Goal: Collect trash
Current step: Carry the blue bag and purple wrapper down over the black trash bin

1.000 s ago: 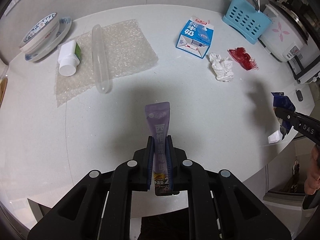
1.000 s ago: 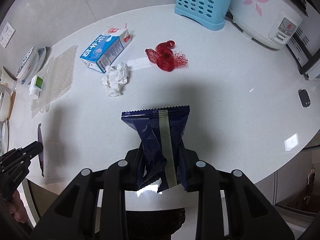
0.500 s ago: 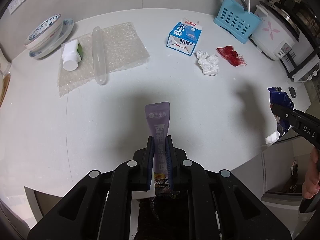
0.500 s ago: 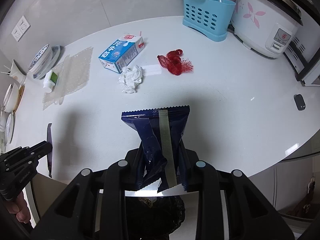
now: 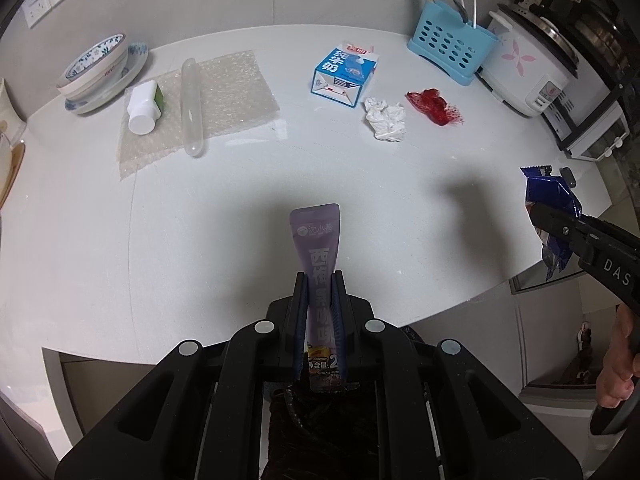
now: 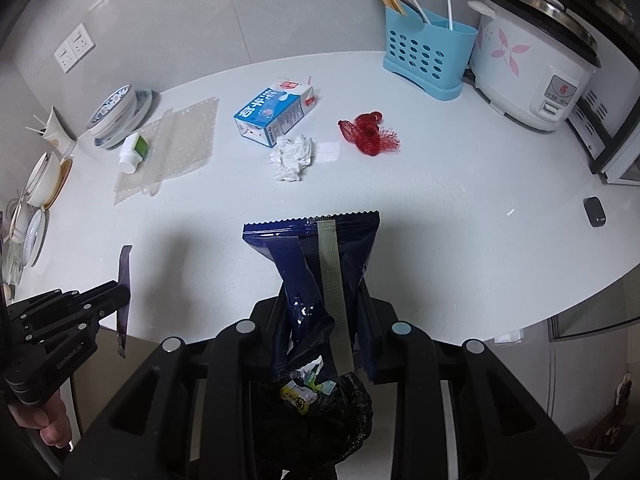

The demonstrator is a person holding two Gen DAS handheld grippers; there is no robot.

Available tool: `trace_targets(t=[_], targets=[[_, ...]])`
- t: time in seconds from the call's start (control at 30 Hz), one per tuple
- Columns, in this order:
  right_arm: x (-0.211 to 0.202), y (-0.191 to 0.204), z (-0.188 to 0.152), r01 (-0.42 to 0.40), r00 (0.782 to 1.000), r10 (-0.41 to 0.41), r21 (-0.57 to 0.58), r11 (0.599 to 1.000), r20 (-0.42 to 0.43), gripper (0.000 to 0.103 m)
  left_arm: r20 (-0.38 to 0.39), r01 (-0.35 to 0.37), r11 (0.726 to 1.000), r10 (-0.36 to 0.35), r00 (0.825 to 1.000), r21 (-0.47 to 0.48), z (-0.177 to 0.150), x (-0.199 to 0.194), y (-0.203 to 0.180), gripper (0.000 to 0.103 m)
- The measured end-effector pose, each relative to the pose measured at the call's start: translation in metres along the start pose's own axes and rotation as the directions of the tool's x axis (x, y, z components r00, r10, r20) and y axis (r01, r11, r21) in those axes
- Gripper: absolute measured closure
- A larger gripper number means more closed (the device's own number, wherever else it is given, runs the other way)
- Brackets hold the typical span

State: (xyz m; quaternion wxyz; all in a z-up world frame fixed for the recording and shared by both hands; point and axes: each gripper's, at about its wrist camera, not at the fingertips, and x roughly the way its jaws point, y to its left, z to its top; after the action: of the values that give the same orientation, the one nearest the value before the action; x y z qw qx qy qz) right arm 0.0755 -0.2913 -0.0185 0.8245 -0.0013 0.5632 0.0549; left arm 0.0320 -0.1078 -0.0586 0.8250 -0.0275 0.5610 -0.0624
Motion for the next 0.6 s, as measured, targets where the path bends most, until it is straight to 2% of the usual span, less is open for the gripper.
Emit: trace_targets(t=[0.6], targets=[[-0.024,0.000,-0.043,-0.040,0.999,0.040,-0.029,0.999,0.006,0.076,0.013,0.020,1.000,-0.020,1.000,-0.004,-0.038,-0.019,-0.028,0.092]])
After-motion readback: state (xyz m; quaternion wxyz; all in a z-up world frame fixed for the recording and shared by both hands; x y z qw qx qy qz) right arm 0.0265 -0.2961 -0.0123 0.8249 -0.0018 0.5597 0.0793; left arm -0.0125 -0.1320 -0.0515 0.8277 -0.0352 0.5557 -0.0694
